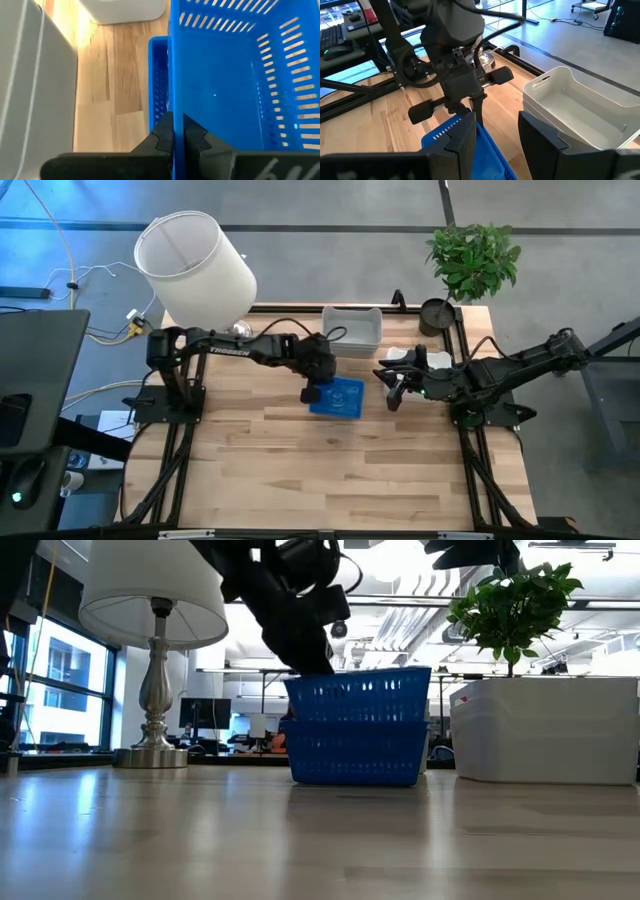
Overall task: Stack baskets by color
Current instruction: Stack the bottom blue bin on top of the top blue bins, then return to Home Position
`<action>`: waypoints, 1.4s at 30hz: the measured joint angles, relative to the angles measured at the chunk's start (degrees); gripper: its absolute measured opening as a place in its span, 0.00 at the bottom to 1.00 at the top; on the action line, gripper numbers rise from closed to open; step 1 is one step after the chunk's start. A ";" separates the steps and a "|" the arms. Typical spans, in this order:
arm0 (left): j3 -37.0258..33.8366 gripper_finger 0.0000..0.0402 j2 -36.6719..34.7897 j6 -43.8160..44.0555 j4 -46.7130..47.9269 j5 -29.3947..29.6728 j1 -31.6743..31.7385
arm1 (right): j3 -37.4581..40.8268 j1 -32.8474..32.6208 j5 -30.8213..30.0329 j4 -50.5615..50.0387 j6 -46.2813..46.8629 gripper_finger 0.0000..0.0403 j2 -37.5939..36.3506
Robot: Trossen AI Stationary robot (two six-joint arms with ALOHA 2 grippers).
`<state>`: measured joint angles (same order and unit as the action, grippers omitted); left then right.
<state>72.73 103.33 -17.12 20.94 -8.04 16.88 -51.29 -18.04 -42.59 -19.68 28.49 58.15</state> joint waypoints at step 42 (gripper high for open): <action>0.02 0.32 -9.99 1.99 5.35 -0.15 -1.44 | 0.07 0.00 1.65 -11.58 4.58 0.33 3.29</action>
<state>72.75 93.34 -15.14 26.28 -8.19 15.44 -51.22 -18.04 -40.93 -31.26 33.07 61.44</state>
